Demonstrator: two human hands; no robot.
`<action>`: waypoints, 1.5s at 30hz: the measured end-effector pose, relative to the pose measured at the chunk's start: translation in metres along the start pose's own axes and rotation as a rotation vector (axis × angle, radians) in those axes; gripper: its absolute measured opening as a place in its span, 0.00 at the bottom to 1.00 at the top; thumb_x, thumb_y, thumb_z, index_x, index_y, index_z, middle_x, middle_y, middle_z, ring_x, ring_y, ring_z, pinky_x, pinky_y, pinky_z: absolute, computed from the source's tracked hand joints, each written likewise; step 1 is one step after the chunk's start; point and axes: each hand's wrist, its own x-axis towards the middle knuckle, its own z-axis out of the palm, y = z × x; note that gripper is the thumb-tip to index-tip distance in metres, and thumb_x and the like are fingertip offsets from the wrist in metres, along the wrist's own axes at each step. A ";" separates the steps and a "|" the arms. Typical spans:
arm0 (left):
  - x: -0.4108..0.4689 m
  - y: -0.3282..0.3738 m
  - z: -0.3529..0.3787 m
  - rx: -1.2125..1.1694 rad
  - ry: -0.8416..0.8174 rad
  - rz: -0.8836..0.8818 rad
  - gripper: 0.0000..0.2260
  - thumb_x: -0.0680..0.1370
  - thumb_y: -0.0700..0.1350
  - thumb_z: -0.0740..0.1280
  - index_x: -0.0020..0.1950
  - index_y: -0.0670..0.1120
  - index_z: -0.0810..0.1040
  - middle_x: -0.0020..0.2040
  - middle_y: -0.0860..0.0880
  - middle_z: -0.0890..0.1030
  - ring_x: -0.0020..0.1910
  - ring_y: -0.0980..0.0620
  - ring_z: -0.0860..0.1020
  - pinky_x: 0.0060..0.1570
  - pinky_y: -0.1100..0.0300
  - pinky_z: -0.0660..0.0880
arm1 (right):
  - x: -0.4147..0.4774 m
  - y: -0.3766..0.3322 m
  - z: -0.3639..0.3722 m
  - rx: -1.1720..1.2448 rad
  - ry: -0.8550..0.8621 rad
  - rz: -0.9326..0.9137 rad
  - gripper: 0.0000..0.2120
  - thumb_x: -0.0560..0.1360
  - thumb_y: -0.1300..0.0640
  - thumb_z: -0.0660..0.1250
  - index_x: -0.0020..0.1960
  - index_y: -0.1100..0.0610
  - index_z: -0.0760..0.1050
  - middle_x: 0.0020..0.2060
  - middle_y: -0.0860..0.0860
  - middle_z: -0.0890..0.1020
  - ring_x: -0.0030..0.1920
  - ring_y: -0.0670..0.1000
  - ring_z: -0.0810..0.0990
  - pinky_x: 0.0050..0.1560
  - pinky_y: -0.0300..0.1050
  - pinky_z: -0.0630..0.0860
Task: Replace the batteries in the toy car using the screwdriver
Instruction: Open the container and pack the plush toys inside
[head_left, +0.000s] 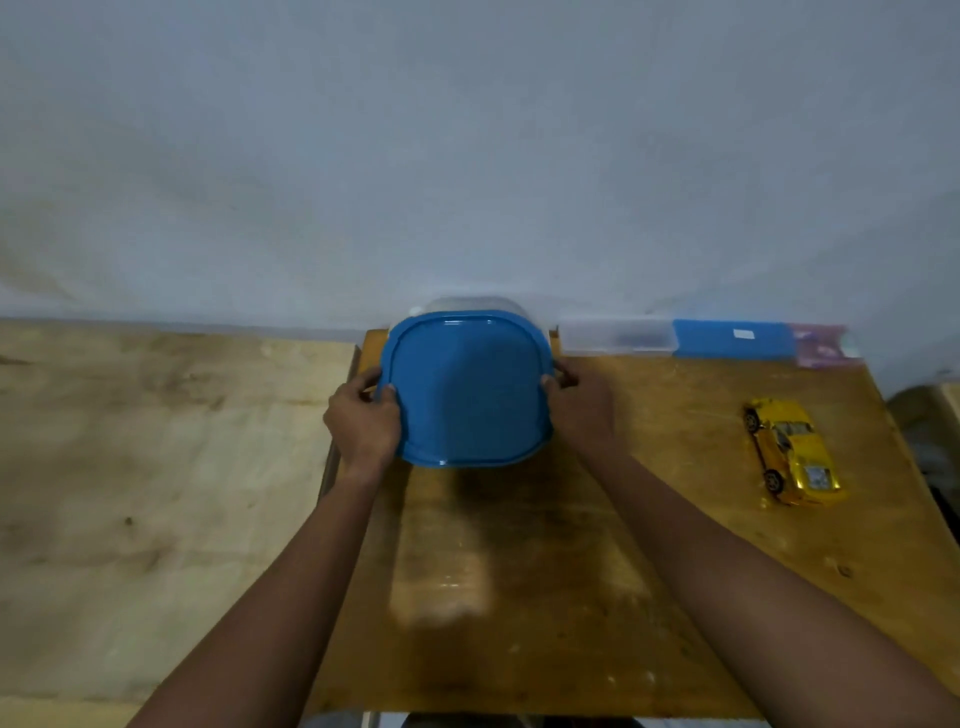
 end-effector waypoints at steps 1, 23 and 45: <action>0.007 0.001 0.004 -0.008 -0.010 0.005 0.15 0.79 0.39 0.68 0.65 0.42 0.81 0.61 0.45 0.83 0.54 0.45 0.82 0.57 0.56 0.78 | 0.007 -0.001 0.004 0.003 0.018 0.009 0.16 0.79 0.57 0.66 0.66 0.53 0.77 0.45 0.49 0.82 0.46 0.49 0.80 0.48 0.48 0.80; 0.079 0.007 0.027 -0.298 -0.382 -0.303 0.12 0.80 0.53 0.68 0.41 0.47 0.76 0.42 0.54 0.81 0.47 0.48 0.83 0.55 0.49 0.81 | 0.058 0.007 0.033 0.435 -0.023 0.390 0.17 0.77 0.44 0.68 0.48 0.59 0.77 0.51 0.57 0.83 0.53 0.57 0.82 0.55 0.60 0.80; 0.084 0.010 0.041 -0.270 -0.448 -0.298 0.16 0.79 0.56 0.68 0.49 0.43 0.76 0.53 0.37 0.83 0.54 0.39 0.82 0.58 0.41 0.80 | 0.060 0.011 0.026 0.464 -0.027 0.250 0.18 0.81 0.51 0.64 0.35 0.55 0.63 0.32 0.50 0.69 0.34 0.47 0.70 0.34 0.42 0.66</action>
